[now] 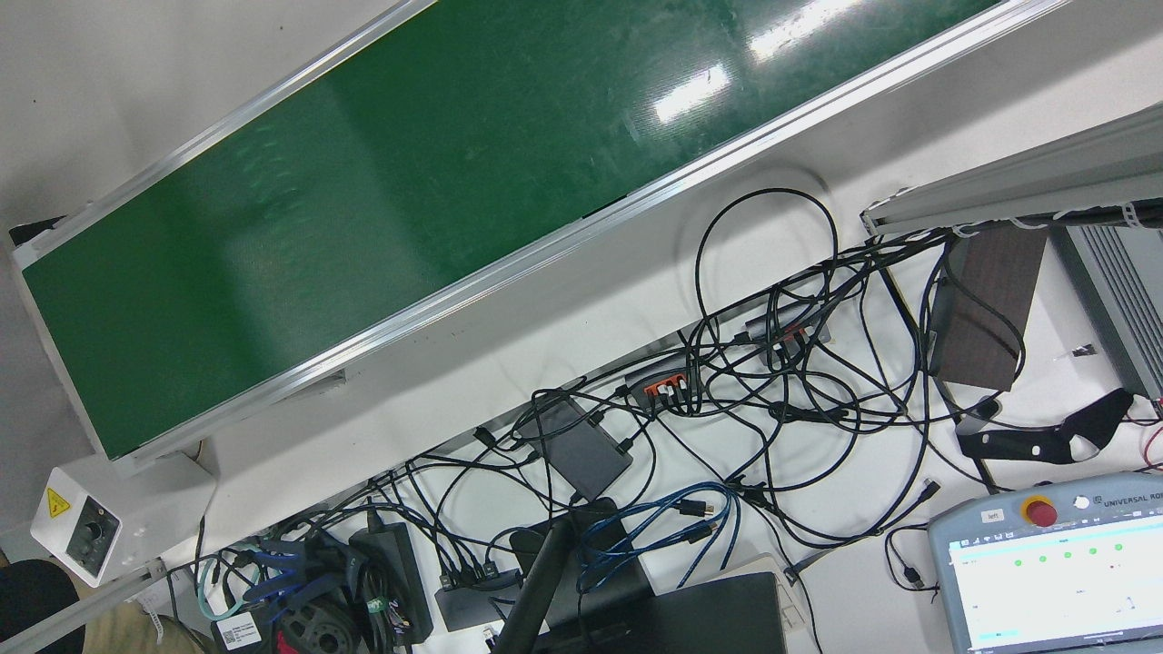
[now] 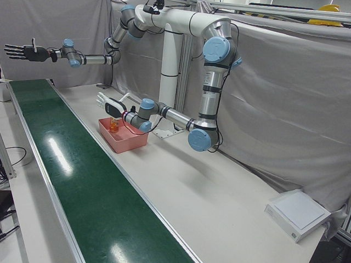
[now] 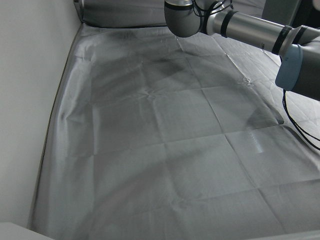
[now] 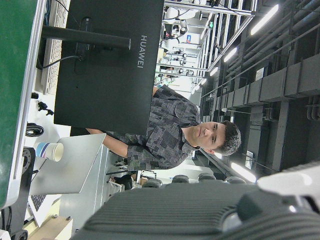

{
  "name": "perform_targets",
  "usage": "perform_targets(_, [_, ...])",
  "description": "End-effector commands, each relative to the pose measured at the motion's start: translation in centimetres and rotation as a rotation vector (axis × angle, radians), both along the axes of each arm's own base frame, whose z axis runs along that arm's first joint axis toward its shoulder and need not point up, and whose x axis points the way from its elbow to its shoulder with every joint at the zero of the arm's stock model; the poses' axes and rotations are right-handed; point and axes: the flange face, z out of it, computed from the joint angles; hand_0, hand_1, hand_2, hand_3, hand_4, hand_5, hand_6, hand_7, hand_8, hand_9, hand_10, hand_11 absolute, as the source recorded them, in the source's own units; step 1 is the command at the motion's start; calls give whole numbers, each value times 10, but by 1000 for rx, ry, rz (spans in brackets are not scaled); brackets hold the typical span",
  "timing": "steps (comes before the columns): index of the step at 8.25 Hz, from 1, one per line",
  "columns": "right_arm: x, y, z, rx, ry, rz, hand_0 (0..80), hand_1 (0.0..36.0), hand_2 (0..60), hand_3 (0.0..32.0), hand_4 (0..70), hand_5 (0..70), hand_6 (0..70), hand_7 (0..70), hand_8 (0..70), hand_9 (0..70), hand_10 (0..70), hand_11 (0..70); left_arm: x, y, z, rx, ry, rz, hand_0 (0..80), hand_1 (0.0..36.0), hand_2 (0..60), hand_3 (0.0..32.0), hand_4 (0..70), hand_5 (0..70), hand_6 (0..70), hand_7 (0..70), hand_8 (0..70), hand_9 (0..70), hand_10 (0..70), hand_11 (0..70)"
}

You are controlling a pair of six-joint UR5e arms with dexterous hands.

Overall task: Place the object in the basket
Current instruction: 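Lower the bottle into the pink tray and open the left hand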

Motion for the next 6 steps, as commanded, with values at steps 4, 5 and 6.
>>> perform_targets(4, [0,0,0,2,0,-1,0,0,0,0,0,0,0,0,0,0,0,0,-21,-1,-18,4,24,-4,504,79,0,0,160,40,0,17,24,57,23,46])
perform_targets(5, [0,0,0,0,-2,1,0,0,0,0,0,0,0,0,0,0,0,0,-22,0,-19,4,26,-4,506,82,0,0,161,39,0,16,24,57,22,44])
perform_targets(6, [0,0,0,0,0,1,0,0,0,0,0,0,0,0,0,0,0,0,-22,0,-19,4,26,-4,507,85,0,0,162,43,0,14,24,57,23,45])
